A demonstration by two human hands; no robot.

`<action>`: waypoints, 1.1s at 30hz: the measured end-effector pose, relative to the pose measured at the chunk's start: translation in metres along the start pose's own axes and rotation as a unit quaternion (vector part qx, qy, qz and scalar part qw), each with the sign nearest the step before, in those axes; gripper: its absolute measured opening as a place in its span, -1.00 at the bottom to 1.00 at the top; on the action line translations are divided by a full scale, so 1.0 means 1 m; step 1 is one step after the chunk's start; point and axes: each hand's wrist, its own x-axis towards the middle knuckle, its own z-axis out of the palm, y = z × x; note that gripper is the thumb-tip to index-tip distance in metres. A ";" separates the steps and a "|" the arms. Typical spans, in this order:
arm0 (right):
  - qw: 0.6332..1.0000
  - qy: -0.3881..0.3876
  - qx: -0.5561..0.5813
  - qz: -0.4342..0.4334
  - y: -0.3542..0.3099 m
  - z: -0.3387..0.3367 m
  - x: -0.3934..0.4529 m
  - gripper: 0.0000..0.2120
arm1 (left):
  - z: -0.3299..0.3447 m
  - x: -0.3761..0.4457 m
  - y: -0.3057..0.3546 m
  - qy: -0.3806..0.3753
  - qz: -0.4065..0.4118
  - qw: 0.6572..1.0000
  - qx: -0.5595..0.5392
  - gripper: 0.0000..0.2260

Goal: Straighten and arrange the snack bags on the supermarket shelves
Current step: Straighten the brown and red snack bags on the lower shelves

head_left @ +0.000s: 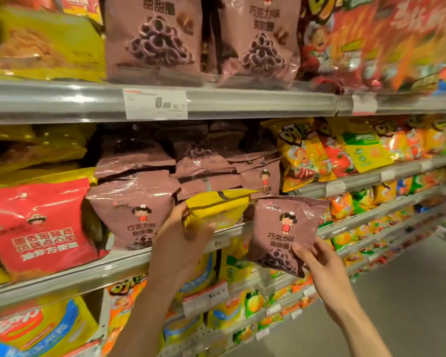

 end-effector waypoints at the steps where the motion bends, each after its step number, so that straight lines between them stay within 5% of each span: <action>1: 1.000 -0.006 -0.004 -0.003 0.001 -0.003 0.007 -0.77 | 0.004 0.002 0.002 0.014 0.007 1.000 0.007 -0.64; 7: 0.998 -0.069 0.009 0.000 0.012 -0.022 0.051 -0.74 | 0.022 0.008 0.008 0.025 -0.056 0.998 0.009 -0.56; 22: 0.978 -0.207 -0.021 -0.029 0.022 -0.048 0.117 -0.92 | 0.044 -0.002 0.036 0.137 -0.067 0.985 0.083 -0.53; 25: 0.977 -0.207 -0.022 -0.036 0.018 -0.041 0.124 -0.79 | 0.038 -0.003 0.040 0.151 -0.063 0.985 0.063 -0.57; 33: 0.975 -0.220 0.022 -0.020 0.015 0.006 0.135 -0.84 | 0.018 -0.015 0.055 0.182 -0.064 0.979 0.069 -0.62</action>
